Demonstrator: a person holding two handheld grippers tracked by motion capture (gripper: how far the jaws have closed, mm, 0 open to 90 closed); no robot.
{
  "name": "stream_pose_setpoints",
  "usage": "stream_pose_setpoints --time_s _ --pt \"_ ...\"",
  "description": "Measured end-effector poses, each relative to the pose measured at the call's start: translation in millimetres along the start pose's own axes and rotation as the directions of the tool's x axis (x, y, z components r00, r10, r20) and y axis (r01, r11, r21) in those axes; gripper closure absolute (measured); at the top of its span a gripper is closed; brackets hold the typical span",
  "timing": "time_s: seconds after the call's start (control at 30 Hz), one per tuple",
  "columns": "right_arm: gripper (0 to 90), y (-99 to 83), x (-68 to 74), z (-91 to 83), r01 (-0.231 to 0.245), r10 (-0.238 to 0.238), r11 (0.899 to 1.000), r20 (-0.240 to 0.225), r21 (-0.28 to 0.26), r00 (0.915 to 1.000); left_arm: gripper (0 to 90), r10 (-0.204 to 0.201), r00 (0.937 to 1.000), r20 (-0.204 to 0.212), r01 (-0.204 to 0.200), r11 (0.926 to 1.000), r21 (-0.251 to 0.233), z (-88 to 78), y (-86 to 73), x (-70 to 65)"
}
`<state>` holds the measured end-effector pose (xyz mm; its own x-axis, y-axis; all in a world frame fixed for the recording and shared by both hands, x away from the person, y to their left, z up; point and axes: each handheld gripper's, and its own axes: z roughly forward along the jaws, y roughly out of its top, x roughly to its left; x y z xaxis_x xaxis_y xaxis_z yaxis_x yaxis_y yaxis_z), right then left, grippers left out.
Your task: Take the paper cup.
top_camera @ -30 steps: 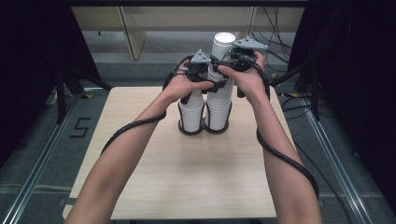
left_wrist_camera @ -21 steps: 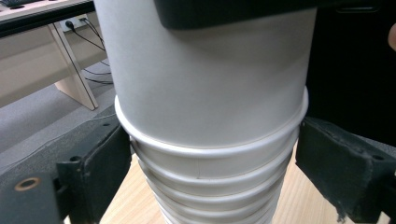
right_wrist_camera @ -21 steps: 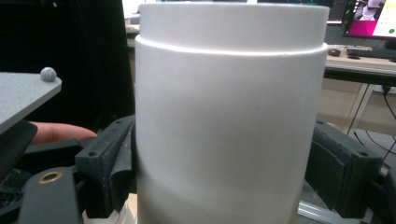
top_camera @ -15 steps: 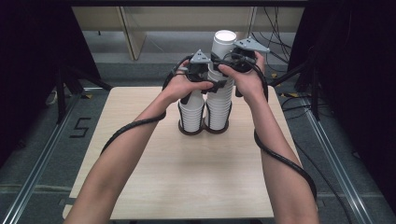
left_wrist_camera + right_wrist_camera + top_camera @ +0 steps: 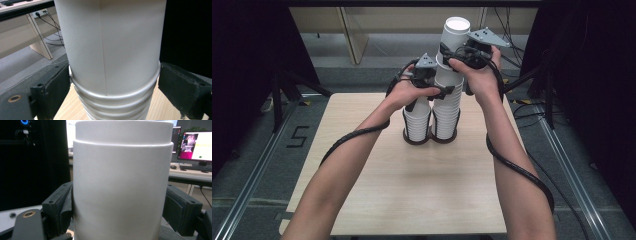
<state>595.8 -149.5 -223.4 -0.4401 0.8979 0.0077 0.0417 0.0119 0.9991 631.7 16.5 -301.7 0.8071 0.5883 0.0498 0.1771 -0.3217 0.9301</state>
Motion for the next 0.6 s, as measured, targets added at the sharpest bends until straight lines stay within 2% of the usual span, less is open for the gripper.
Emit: stream_pose_setpoints --time_s 0.3,0.33,0.4,0.6 --pt "19.8 14.8 -1.1 -10.3 0.01 -0.009 0.998 0.004 -0.07 0.9999 10.9 0.001 1.0 0.0 -0.001 1.0 0.0 0.0 0.0 -0.1" --pt "19.9 18.4 -1.7 -13.7 -0.005 0.004 0.996 -0.003 -0.094 1.0 10.9 0.007 1.0 0.0 -0.007 1.0 0.004 -0.1 0.0 0.2" --pt "19.9 21.3 -1.5 -17.4 -0.018 0.017 0.994 -0.01 -0.108 0.9998 10.8 0.002 1.0 0.002 -0.002 1.0 -0.001 0.1 0.0 -0.1" --pt "20.0 31.0 -4.7 -33.7 0.012 -0.013 0.987 -0.004 -0.163 0.9999 10.8 0.011 0.9999 0.002 -0.011 0.9999 0.0 -0.3 0.0 -0.1"
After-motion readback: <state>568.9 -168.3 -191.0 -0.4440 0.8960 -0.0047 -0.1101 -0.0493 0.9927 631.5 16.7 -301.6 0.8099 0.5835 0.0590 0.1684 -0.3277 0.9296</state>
